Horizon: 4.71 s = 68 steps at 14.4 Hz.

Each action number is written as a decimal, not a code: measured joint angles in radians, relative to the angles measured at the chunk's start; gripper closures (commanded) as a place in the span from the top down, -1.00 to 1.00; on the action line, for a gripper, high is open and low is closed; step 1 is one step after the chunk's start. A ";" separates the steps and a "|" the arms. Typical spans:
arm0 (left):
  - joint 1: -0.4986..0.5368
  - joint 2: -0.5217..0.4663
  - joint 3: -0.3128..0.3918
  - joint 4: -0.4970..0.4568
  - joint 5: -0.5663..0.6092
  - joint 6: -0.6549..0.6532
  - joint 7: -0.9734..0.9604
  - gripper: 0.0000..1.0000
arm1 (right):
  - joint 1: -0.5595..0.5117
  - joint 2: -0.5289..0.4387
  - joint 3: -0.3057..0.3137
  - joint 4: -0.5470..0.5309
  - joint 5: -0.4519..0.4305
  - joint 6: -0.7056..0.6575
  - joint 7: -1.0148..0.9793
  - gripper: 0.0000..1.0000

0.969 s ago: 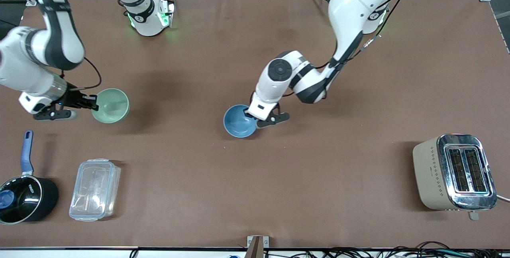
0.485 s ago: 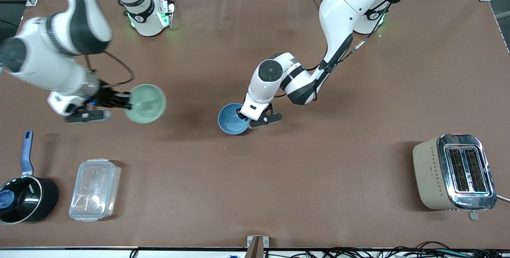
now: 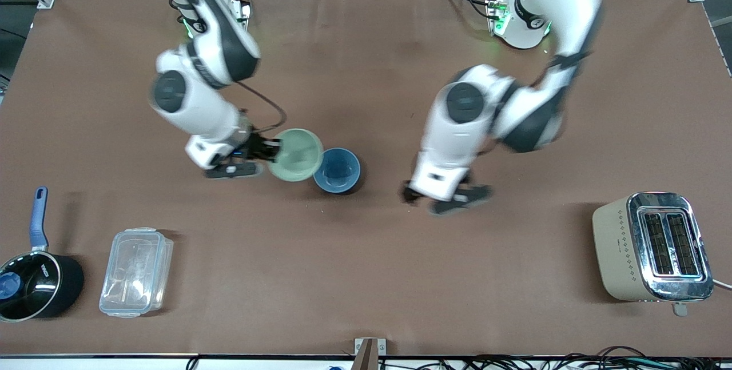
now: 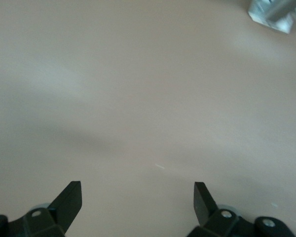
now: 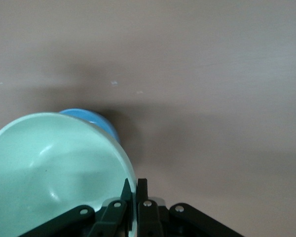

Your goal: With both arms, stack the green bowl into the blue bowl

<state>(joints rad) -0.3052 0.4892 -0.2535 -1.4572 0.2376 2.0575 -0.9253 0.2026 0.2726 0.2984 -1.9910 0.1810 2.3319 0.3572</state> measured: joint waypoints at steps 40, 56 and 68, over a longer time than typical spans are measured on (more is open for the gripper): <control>0.162 -0.502 0.268 -0.089 -0.211 -0.566 0.871 1.00 | 0.069 0.195 0.021 0.052 -0.216 0.168 0.256 1.00; 0.147 -0.498 0.247 -0.091 -0.248 -0.553 0.871 1.00 | -0.118 -0.320 -0.342 0.325 -0.223 -0.629 -0.150 1.00; 0.160 -0.498 0.245 -0.091 -0.248 -0.553 0.871 1.00 | -0.116 -0.280 -0.426 0.478 -0.190 -0.747 -0.312 1.00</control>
<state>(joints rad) -0.1454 -0.0090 -0.0088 -1.5482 -0.0107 1.5046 -0.0543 0.0864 -0.0077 -0.1279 -1.5129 -0.0090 1.5844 0.0456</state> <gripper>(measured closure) 0.000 0.000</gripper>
